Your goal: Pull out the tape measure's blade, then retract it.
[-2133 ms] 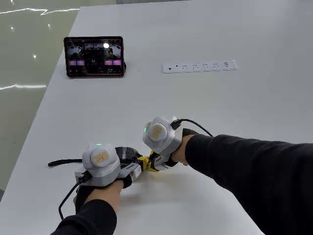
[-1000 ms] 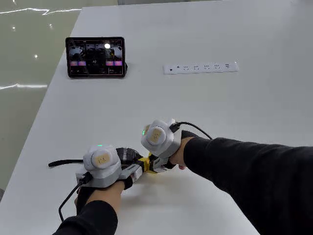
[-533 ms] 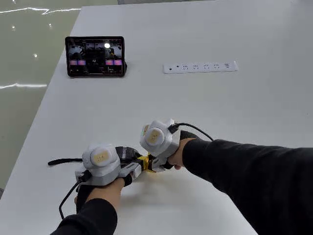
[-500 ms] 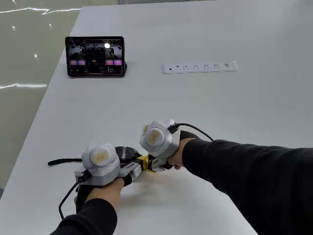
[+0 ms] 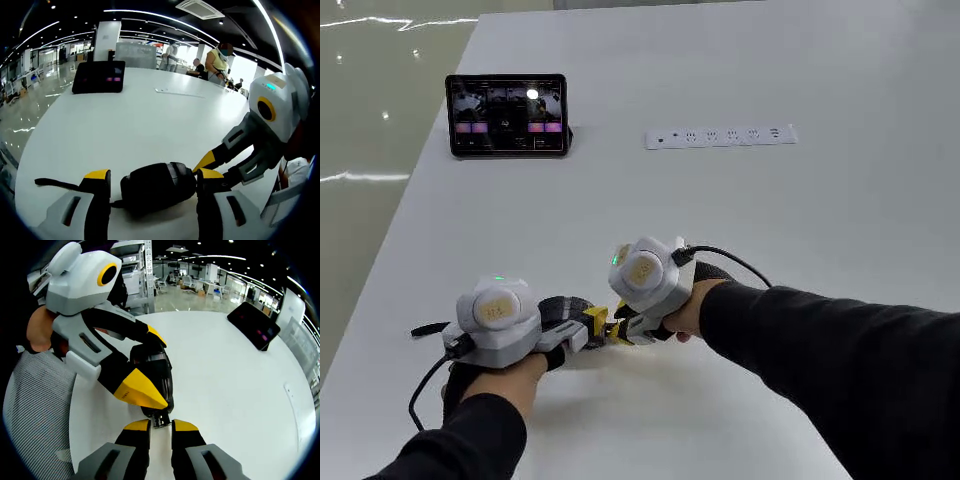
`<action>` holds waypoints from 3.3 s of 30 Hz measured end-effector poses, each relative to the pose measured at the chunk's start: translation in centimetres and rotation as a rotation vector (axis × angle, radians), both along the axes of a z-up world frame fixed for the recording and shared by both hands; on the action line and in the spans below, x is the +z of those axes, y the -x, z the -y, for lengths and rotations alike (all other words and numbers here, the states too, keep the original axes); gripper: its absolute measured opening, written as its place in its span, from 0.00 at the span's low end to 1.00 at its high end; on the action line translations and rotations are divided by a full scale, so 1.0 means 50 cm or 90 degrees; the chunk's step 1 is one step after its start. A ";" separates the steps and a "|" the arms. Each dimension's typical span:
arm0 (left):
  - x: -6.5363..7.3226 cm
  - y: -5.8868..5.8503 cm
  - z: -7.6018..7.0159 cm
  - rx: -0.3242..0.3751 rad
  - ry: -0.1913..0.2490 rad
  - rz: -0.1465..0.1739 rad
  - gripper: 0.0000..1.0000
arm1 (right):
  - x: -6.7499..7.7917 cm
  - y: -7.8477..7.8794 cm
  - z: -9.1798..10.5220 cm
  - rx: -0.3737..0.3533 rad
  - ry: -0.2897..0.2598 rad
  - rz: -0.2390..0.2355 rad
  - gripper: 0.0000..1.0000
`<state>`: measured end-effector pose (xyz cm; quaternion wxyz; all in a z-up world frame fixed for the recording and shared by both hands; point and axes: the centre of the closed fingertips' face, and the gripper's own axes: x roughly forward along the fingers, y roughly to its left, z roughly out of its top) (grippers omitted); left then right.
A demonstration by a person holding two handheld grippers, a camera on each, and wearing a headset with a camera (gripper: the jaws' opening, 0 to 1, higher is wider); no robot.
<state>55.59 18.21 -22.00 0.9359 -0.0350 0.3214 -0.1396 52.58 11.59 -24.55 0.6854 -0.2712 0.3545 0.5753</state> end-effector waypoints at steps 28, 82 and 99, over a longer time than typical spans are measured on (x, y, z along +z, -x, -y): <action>0.028 0.103 -0.017 -0.229 -0.021 -0.005 0.99 | 0.087 0.041 0.209 -0.128 -0.070 0.052 0.31; 0.068 0.161 -0.187 -0.288 -0.074 -0.029 0.99 | 0.100 0.115 0.626 -0.300 -0.074 0.074 0.84; 0.070 0.167 -0.197 -0.291 -0.087 -0.040 0.99 | 0.095 0.134 0.647 -0.317 -0.087 0.057 0.99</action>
